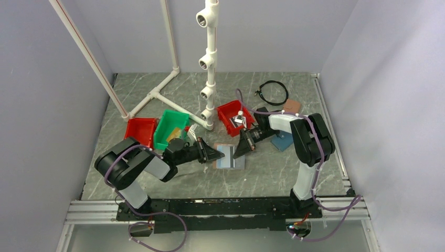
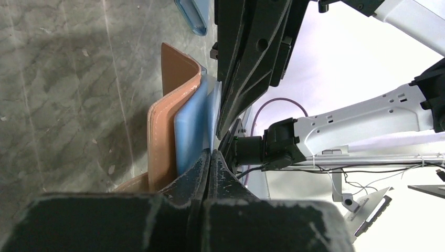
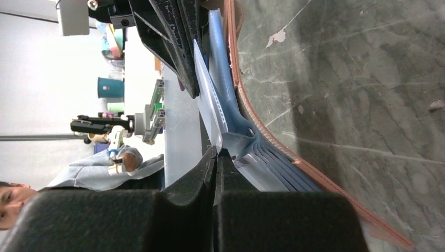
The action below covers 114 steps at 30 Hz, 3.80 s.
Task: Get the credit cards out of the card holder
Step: Remove the credit card from the card holder, then place the credit card in the storage box, then remove the credit card from the card holder.
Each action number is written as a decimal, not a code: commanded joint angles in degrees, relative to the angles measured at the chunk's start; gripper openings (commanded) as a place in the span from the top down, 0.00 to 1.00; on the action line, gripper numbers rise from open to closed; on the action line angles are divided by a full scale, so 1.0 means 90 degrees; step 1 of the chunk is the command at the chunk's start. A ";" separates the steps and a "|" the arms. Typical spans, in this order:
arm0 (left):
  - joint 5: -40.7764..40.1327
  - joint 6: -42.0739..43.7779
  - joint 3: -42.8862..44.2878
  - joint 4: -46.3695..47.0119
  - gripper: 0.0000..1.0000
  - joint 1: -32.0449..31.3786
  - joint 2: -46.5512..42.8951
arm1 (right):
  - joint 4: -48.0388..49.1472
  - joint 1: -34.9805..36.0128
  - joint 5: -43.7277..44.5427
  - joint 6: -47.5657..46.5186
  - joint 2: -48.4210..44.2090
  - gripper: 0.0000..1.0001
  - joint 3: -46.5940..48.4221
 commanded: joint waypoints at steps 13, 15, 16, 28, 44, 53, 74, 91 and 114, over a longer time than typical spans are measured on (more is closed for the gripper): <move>0.0113 -0.0199 -0.0436 0.1087 1.00 0.0276 0.0278 | 0.0313 -0.0039 0.0108 0.0150 -0.0040 1.00 0.0078; 0.0132 -0.0229 -0.0493 0.1210 1.00 0.0320 0.0323 | 0.0310 -0.0044 0.0129 0.0145 -0.0032 1.00 0.0077; 0.0146 -0.0243 -0.0517 0.1250 1.00 0.0336 0.0336 | 0.0318 -0.0052 0.0130 0.0145 -0.0031 1.00 0.0070; 0.0165 0.0007 -0.0782 0.0103 1.00 0.0672 -0.0441 | 0.0183 -0.0198 0.0379 0.0045 -0.0016 1.00 0.0105; 0.0177 0.0900 -0.0303 -0.2892 1.00 0.0684 -0.1628 | -0.0397 -0.0497 0.0598 -0.0614 -0.0911 1.00 0.0466; 0.0413 0.1047 -0.0024 -0.3110 1.00 0.0686 -0.1633 | -0.0784 -0.1263 0.1617 -0.0688 -0.1219 1.00 0.1657; 0.0360 0.1164 -0.0035 -0.3355 1.00 0.0541 -0.2006 | -0.1356 -0.0930 0.3564 -0.0200 0.0873 1.00 0.4713; -0.0032 0.1525 0.0463 -0.4631 1.00 0.0164 -0.2598 | -0.1006 -0.0772 0.4434 0.0109 0.0386 0.63 0.4438; -0.0799 0.1490 0.0931 -0.5195 1.00 -0.0429 -0.1462 | 0.1250 -0.0481 0.1422 -0.2240 -0.4704 0.01 -0.1840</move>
